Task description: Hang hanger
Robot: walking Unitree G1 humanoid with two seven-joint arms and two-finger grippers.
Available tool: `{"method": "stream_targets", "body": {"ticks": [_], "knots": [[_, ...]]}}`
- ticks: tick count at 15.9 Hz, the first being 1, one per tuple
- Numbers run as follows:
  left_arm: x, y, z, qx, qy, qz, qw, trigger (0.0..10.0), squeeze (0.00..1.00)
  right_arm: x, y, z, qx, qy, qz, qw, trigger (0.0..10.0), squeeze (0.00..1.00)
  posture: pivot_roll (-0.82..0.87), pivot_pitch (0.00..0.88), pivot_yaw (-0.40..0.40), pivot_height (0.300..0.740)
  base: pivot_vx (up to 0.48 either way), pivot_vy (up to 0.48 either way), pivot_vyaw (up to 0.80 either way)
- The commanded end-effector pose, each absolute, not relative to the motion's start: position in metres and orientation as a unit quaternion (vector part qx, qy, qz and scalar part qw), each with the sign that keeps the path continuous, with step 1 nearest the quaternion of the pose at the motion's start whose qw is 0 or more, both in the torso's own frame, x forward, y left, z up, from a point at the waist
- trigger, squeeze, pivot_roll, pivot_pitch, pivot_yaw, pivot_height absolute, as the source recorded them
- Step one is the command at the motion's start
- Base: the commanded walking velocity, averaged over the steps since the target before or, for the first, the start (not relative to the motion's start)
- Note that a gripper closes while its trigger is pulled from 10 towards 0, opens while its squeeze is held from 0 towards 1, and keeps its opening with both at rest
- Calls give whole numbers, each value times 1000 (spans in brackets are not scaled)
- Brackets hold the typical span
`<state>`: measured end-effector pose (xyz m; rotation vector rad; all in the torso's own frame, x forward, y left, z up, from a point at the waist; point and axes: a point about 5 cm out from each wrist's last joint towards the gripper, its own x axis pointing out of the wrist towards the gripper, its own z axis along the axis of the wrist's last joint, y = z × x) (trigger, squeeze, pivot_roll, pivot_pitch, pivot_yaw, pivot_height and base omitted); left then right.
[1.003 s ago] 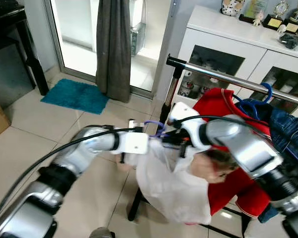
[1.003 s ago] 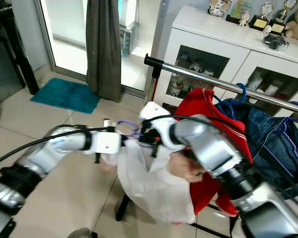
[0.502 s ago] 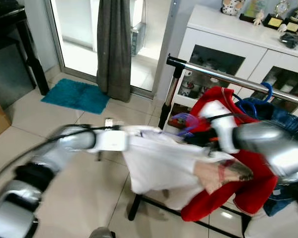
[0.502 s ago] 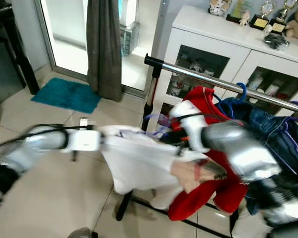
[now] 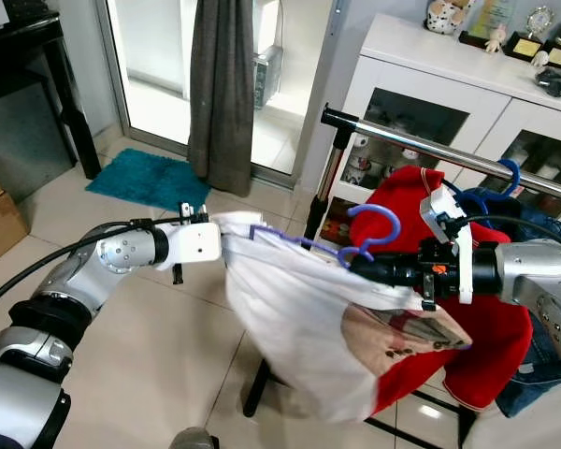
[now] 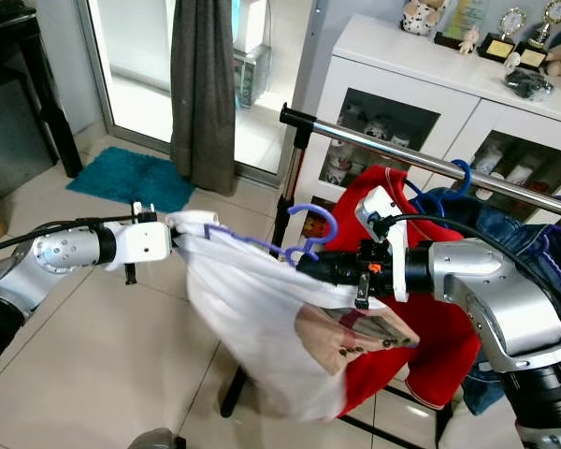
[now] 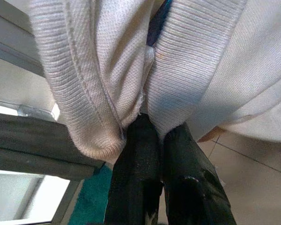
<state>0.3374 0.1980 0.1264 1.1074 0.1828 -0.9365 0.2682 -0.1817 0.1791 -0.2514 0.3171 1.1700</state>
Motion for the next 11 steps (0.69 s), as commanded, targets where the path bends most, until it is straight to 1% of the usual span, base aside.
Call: {"method": "stream_targets", "body": {"ticks": [1, 2, 3, 4, 6, 7, 8, 9, 10, 11], "knots": [[338, 214, 124, 498, 110, -399, 762, 0, 0, 276, -194, 187, -157, 140, 500, 840, 0, 0, -21, 0, -114, 740, 0, 0, 0], [340, 203, 131, 497, 85, -408, 761, 0, 0, 278, -191, 174, -224, 183, 483, 826, 0, 0, -25, 0, -113, 740, 0, 0, 0], [344, 193, 140, 498, 63, -415, 759, 0, 0, 277, -187, 163, -281, 217, 483, 801, 0, 0, -25, 0, -114, 740, 0, 0, 0], [346, 189, 145, 501, 53, -419, 756, 0, 0, 276, -184, 158, -297, 227, 485, 791, 0, 0, -25, 0, -114, 740, 0, 0, 0], [351, 176, 163, 504, 21, -434, 746, 0, 0, 272, -171, 146, -329, 250, 509, 755, 0, 0, -24, 0, -117, 740, 0, 0, 0], [352, 173, 171, 503, 10, -441, 743, 0, 0, 270, -167, 142, -336, 254, 516, 746, 0, 0, -24, 0, -117, 740, 0, 0, 0], [352, 172, 173, 506, 10, -443, 741, 0, 0, 271, -165, 141, -333, 252, 516, 748, 0, 0, -19, 0, -122, 740, 0, 0, 0], [352, 178, 170, 519, 25, -439, 733, 0, 0, 271, -168, 144, -323, 248, 516, 754, 0, 0, -17, 0, -124, 740, 0, 0, 0], [351, 190, 161, 534, 56, -434, 723, 0, 0, 270, -176, 152, -306, 241, 520, 760, 0, 0, -18, 0, -122, 740, 0, 0, 0], [351, 193, 159, 535, 64, -433, 722, 0, 0, 270, -178, 154, -299, 240, 521, 763, 0, 0, -18, 0, -122, 740, 0, 0, 0]]}}
